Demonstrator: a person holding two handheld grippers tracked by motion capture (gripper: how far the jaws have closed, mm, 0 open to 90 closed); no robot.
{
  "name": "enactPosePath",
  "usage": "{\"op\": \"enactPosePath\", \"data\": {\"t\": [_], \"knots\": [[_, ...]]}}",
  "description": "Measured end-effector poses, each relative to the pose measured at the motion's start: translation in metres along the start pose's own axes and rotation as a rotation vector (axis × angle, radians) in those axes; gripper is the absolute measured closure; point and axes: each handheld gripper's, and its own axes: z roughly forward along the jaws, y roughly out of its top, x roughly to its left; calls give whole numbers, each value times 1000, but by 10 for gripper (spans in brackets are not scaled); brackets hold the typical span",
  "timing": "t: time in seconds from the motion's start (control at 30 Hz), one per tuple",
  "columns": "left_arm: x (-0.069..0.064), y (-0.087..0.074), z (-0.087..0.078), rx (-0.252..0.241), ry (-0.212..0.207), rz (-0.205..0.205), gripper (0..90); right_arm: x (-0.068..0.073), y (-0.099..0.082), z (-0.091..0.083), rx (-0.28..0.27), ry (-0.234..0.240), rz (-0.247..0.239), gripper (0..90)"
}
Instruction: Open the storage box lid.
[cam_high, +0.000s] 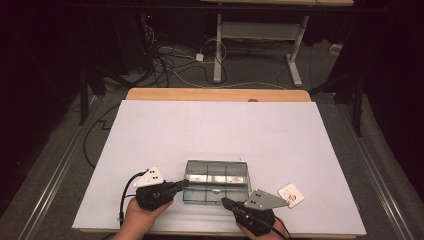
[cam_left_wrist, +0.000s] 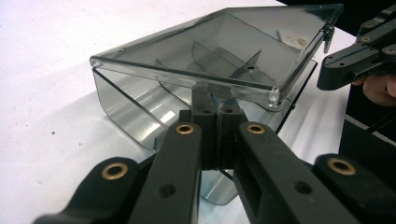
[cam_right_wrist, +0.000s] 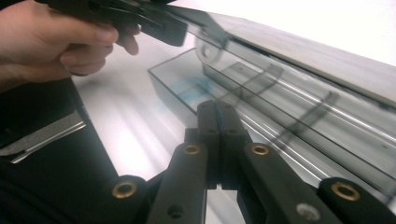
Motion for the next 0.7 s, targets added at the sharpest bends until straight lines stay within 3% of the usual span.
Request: {"op": "enactPosePath", "data": {"t": [0.7], "knots": [[6,5,5,0,-6,8,876,-28,-13,-33,-17,-134,48,900]]}}
